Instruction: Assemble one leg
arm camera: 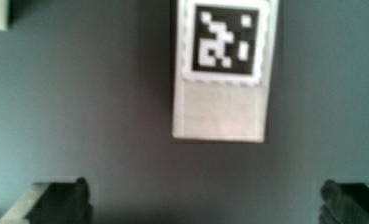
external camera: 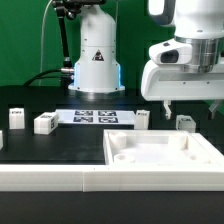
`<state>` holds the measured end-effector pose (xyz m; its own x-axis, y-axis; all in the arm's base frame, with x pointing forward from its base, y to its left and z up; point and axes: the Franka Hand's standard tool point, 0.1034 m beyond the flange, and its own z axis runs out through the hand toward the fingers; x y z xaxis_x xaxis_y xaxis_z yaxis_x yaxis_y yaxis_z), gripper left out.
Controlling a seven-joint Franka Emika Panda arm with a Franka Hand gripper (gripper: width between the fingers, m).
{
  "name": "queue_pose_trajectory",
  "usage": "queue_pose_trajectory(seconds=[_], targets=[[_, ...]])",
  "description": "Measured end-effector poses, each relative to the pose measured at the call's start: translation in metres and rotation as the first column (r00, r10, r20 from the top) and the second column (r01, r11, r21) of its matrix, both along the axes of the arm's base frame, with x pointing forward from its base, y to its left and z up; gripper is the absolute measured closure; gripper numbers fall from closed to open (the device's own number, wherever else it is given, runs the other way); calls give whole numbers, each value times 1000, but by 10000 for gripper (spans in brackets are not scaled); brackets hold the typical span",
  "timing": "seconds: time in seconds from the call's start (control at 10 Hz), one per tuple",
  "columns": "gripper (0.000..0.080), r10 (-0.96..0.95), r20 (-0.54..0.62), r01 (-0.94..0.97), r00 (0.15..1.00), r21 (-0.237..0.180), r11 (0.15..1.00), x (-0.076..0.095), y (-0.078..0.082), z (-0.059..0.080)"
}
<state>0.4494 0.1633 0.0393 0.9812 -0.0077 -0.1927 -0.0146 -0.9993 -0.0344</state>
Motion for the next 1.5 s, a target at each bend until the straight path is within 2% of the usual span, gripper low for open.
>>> queue_pose_trajectory(seconds=[0.4,0.6,1.0,1.2,1.5], targets=[[150,7,-269,-16,963,-33,999,-3,2,-2],[150,0,-391,-14,921,-32,999,-7,6,-3],[150,-2,-589,-30,808,-44,999,-20,8,-19],[150,-3,-593,-31,805,-46,998,-25,8,-29],[150,-8,-597,-28,803,-52,998,-33,7,-35]])
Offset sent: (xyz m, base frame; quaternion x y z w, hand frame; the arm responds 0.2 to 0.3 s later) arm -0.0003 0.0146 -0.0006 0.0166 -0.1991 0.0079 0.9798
